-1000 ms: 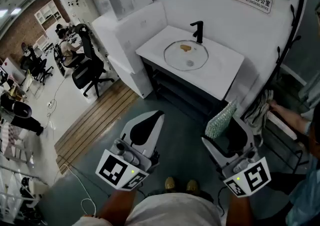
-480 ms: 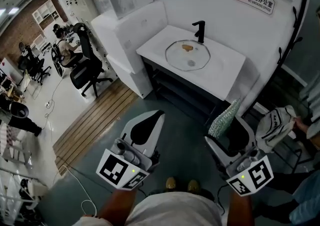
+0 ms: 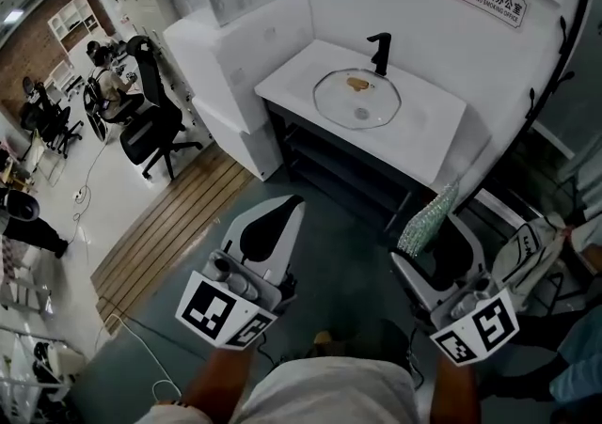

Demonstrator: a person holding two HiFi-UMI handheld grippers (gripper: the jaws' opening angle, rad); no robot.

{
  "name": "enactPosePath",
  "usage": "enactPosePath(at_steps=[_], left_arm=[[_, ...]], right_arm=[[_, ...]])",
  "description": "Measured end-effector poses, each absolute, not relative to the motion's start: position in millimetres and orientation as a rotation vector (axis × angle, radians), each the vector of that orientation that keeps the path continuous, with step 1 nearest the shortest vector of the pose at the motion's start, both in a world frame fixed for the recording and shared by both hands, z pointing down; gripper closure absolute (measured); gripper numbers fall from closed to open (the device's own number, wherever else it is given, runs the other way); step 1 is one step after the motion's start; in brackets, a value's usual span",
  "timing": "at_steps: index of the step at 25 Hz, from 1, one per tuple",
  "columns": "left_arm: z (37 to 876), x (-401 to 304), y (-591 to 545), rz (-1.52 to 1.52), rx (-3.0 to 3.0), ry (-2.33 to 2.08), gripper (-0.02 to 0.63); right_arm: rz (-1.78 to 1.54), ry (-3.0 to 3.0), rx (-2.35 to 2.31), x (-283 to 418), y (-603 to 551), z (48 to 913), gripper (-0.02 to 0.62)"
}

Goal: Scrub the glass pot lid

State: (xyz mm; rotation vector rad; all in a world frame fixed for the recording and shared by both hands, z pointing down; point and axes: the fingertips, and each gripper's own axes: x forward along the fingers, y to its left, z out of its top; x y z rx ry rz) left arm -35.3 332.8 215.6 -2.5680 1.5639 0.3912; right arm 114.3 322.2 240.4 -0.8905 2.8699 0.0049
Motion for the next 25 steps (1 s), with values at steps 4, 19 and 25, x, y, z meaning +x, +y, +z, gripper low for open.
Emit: enactPosePath(at_steps=[4,19,25], left_arm=[[222.4,-45.8,320.0,0.389,-2.585,1.570,0.591],[227.0,-45.3,180.8,0.352,-2.593,1.567,0.591],[226.1,-40.1,104.6,0.336,-2.584,1.597,0.591]], right_arm=[[-0.019,2.878,-0.909,105.8,310.6,247.2,0.256],[-0.018,2.864,-0.908,108.4,177.6,254.7,0.256],[-0.047,2.884,-0.896,118.8,101.4,259.5,0.256]])
